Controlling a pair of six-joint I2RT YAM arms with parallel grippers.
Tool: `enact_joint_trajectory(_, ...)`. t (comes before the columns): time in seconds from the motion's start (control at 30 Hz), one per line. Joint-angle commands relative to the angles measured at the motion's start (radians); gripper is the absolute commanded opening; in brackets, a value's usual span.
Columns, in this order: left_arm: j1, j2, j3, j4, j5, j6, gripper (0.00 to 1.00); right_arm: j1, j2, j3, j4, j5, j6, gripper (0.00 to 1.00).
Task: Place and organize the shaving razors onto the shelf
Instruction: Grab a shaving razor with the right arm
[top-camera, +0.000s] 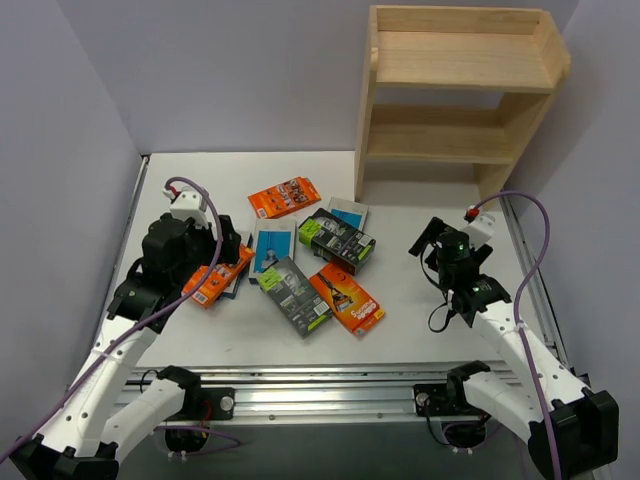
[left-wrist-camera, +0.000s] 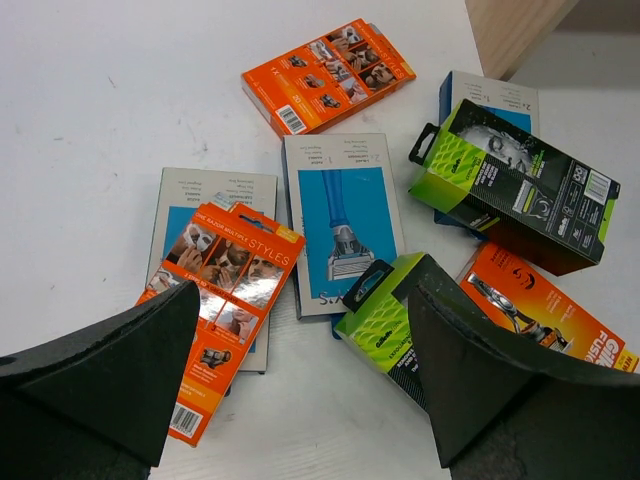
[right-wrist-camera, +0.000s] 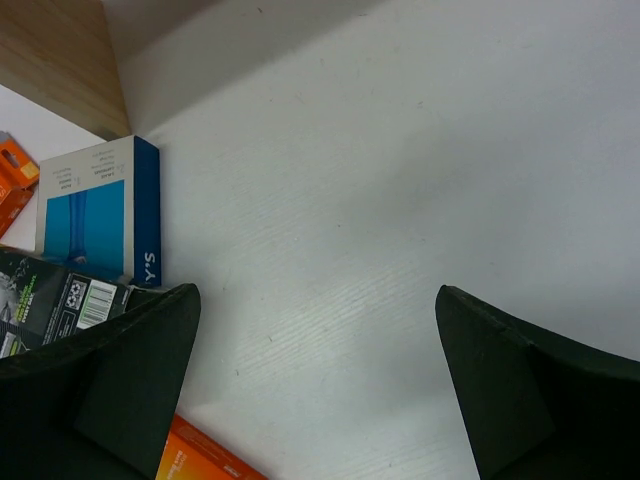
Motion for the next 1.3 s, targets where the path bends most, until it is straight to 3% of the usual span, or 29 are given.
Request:
enact_joint_trajectory(0.0,0.002,0.013,0.015,0.047,0.013,0.015,0.94,-0.002,0.002,0.007,0.008,0.054,0.045,1.00)
enact_joint_trajectory(0.23,0.002,0.018,0.017,0.039,0.027,0.015,0.94,-0.002,0.031,-0.005,0.023,0.017,-0.018,1.00)
enact_joint_trajectory(0.5,0.002,-0.020,0.014,0.022,-0.028,0.007,0.94,0.000,-0.133,-0.143,0.134,-0.378,-0.145,1.00)
enact_joint_trajectory(0.8,0.006,-0.031,0.018,0.013,-0.091,-0.004,0.94,0.021,-0.118,-0.208,0.294,-0.736,0.028,1.00)
enact_joint_trajectory(0.93,0.035,-0.008,0.038,-0.007,-0.033,-0.024,0.94,0.058,-0.069,-0.243,0.330,-0.698,0.085,1.00)
enact_joint_trajectory(1.27,0.040,-0.008,0.032,0.004,0.021,-0.028,0.94,0.069,0.109,-0.289,0.607,-0.632,0.266,1.00)
